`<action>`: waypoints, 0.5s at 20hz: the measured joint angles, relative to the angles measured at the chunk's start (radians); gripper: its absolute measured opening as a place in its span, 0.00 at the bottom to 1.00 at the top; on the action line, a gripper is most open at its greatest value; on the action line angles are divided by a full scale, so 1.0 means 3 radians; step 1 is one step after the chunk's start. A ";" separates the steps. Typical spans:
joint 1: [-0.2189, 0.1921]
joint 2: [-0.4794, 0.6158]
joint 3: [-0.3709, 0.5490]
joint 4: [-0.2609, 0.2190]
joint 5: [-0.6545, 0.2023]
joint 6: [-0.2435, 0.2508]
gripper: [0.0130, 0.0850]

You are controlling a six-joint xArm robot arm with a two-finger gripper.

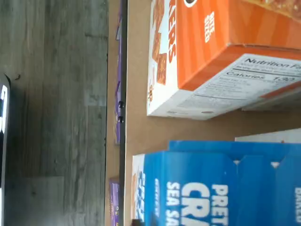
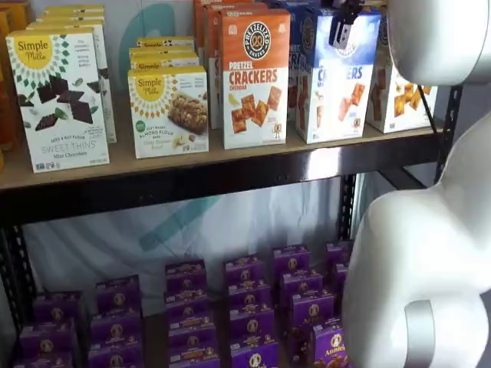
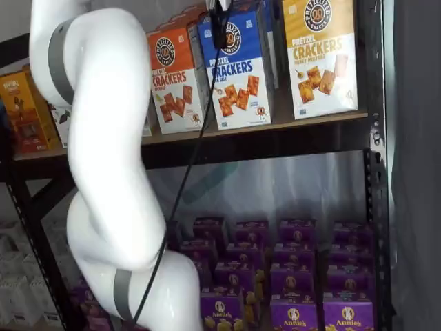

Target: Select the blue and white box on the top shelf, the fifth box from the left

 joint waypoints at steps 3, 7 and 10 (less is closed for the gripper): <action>0.0000 -0.0009 0.0012 0.0001 -0.0013 -0.0001 0.78; -0.0007 -0.0018 0.0021 0.0008 -0.0024 -0.0005 0.78; -0.0006 -0.0020 0.0020 0.0004 -0.0024 -0.0006 0.67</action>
